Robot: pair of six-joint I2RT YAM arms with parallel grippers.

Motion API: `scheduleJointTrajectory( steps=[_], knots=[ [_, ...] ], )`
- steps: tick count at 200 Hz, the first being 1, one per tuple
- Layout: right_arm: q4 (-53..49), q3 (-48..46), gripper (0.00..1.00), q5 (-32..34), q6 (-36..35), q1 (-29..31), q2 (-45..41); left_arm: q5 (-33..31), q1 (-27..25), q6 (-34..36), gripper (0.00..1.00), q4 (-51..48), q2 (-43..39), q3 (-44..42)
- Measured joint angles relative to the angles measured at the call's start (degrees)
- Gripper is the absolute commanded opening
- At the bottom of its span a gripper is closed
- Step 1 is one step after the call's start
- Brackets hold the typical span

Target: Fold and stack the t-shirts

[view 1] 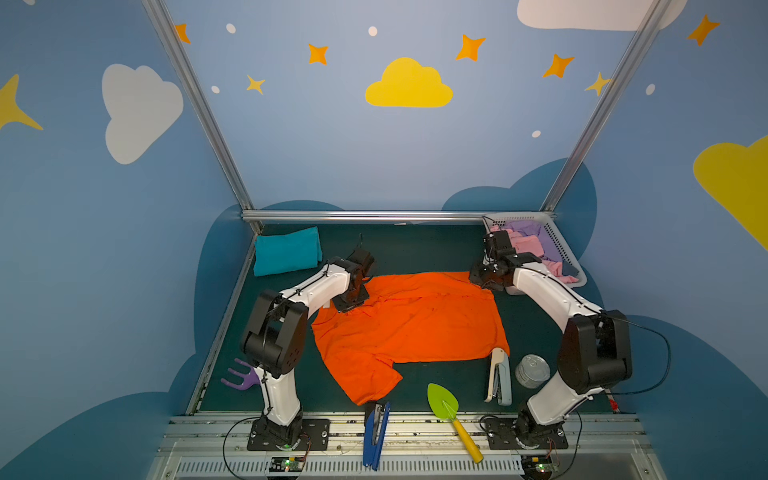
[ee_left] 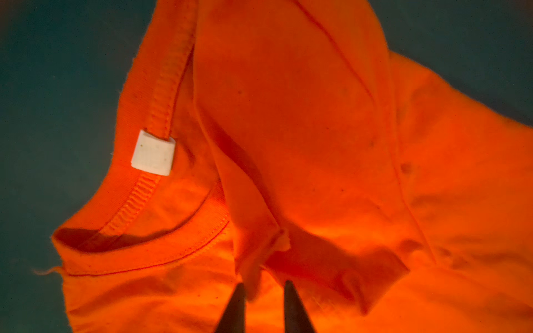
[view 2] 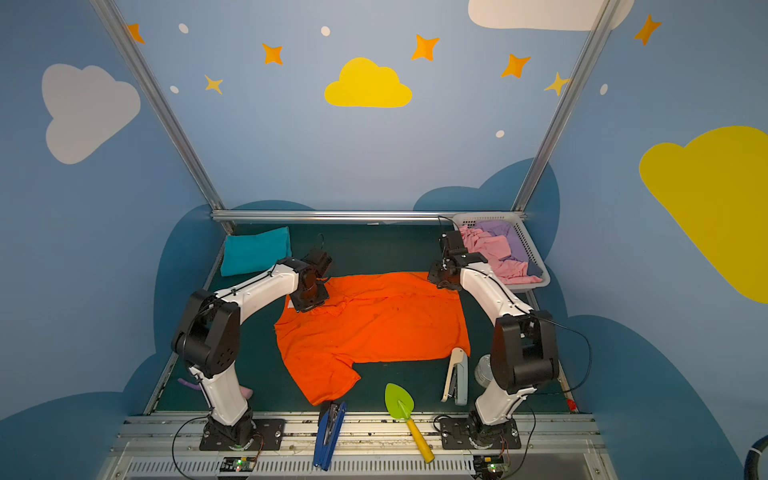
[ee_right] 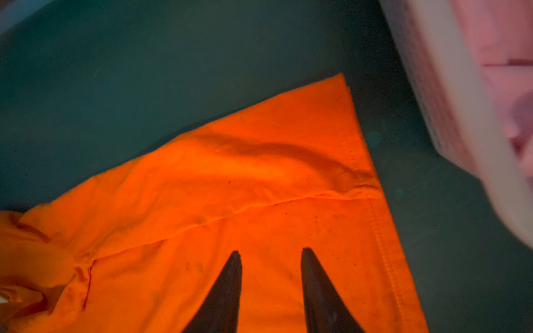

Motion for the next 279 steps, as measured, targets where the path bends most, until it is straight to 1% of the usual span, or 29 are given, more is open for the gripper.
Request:
scheduleJointTrajectory(
  steps=[7, 19, 33, 47, 56, 75, 92, 113, 116, 117, 121, 124, 150, 163, 187, 199, 205, 211, 212, 213, 221, 222, 223, 229, 230, 242, 246, 255, 279],
  knots=[
    [0.15, 0.0, 0.37, -0.22, -0.28, 1.62, 0.0, 1.01, 0.0, 0.07, 0.54, 0.35, -1.05, -0.83],
    [0.5, 0.0, 0.37, -0.59, -1.38, 4.57, 0.09, 2.62, 0.02, 0.26, 0.57, 0.61, -3.48, -2.8],
    [1.27, 0.0, 0.37, -1.09, -3.19, 8.85, 0.44, 3.41, 0.17, 0.2, 0.56, 0.63, -5.77, -4.52],
    [2.25, 0.02, 0.37, -1.66, -5.2, 12.55, 1.2, 3.41, 0.96, 0.22, 0.51, 0.57, -7.52, -5.75],
    [2.93, 0.24, 0.38, -1.95, -7.02, 15.52, 2.23, 3.41, 2.6, 0.24, 0.5, 0.57, -8.15, -5.99],
    [3.34, 2.69, 0.41, -2.05, -10.67, 21.66, 6.14, 3.74, 7.52, 0.31, 0.49, 1.57, -7.78, -5.7],
    [3.54, 5.99, 0.46, -2.1, -13.25, 26.16, 10.4, 3.48, 12.0, 0.46, 0.54, 1.97, -4.79, -2.19],
    [3.69, 10.36, 0.53, -2.38, -15.67, 30.38, 15.39, 2.58, 14.05, 1.07, 0.56, 3.87, 0.94, 5.05],
    [3.61, 11.04, 0.62, -2.32, -15.96, 30.8, 16.04, 2.47, 14.08, 1.27, 0.56, 4.13, 1.77, 6.19],
    [3.61, 11.04, 0.62, -2.32, -15.96, 30.8, 16.04, 2.43, 14.08, 1.25, 0.56, 4.26, 2.14, 6.64],
    [3.63, 11.96, 0.74, -2.4, -16.17, 31.41, 17.09, 2.01, 14.1, 1.49, 0.56, 4.76, 3.23, 7.98],
    [3.45, 12.79, 0.78, -2.32, -16.76, 31.8, 17.86, 1.99, 14.1, 1.55, 0.55, 4.94, 3.98, 8.87],
    [3.1, 18.51, 0.78, -2.25, -18.58, 34.47, 23.69, 0.94, 14.34, 2.27, 0.53, 6.29, 10.69, 15.91],
    [3.1, 20.06, 0.78, -2.25, -19.12, 35.21, 25.55, 0.63, 14.75, 2.58, 0.49, 6.99, 13.73, 17.7],
    [3.13, 22.91, 0.73, -2.82, -19.45, 36.15, 28.68, 0.5, 16.15, 2.89, 0.41, 7.39, 18.95, 19.47],
    [3.28, 24.17, 0.69, -3.19, -19.45, 36.3, 30.14, 0.57, 16.74, 2.95, 0.37, 7.52, 21.09, 19.96],
    [3.34, 24.68, 0.65, -3.39, -19.45, 36.28, 30.88, 0.72, 16.94, 2.89, 0.35, 7.52, 21.42, 20.65],
    [3.28, 25.27, 0.58, -3.45, -19.32, 36.28, 31.54, 0.5, 17.03, 3.08, 0.32, 7.72, 21.51, 21.31],
    [3.23, 25.42, 0.55, -3.45, -19.3, 36.28, 31.71, 0.52, 17.07, 2.93, 0.32, 7.76, 21.55, 21.46],
    [3.23, 25.42, 0.55, -3.45, -19.3, 36.28, 31.71, 0.52, 17.07, 2.93, 0.32, 7.76, 21.55, 21.46],
    [3.26, 26.36, 0.39, -3.54, -19.02, 36.28, 32.83, 0.5, 17.2, 3.17, 0.29, 7.78, 21.84, 22.23],
    [3.32, 26.45, 0.35, -3.52, -18.73, 36.28, 32.96, 0.48, 17.2, 3.19, 0.29, 7.8, 21.88, 22.32],
    [3.32, 26.45, 0.35, -3.52, -18.73, 36.28, 32.96, 0.48, 17.22, 3.15, 0.28, 7.85, 21.94, 22.4],
    [3.21, 27.34, 0.25, -3.37, -18.78, 36.26, 33.9, 0.48, 17.29, 3.17, 0.27, 7.98, 22.29, 22.69],
    [3.21, 27.34, 0.25, -3.37, -18.78, 36.26, 33.9, 0.48, 17.29, 3.17, 0.27, 7.98, 22.29, 22.69],
    [3.26, 28.44, 0.09, -2.84, -17.84, 36.22, 35.17, 0.5, 17.4, 3.28, 0.25, 8.04, 22.88, 22.88],
    [3.19, 28.7, 0.05, -2.54, -17.7, 36.11, 35.5, 0.48, 17.44, 3.34, 0.24, 8.0, 23.15, 22.88],
    [3.06, 28.79, 0.0, -2.03, -17.11, 35.98, 35.65, 0.5, 17.57, 3.41, 0.22, 8.31, 23.3, 23.04],
    [3.15, 28.0, 0.0, -0.87, -16.9, 35.63, 35.06, 0.57, 18.03, 3.5, 0.14, 8.35, 23.47, 23.06]
  ],
)
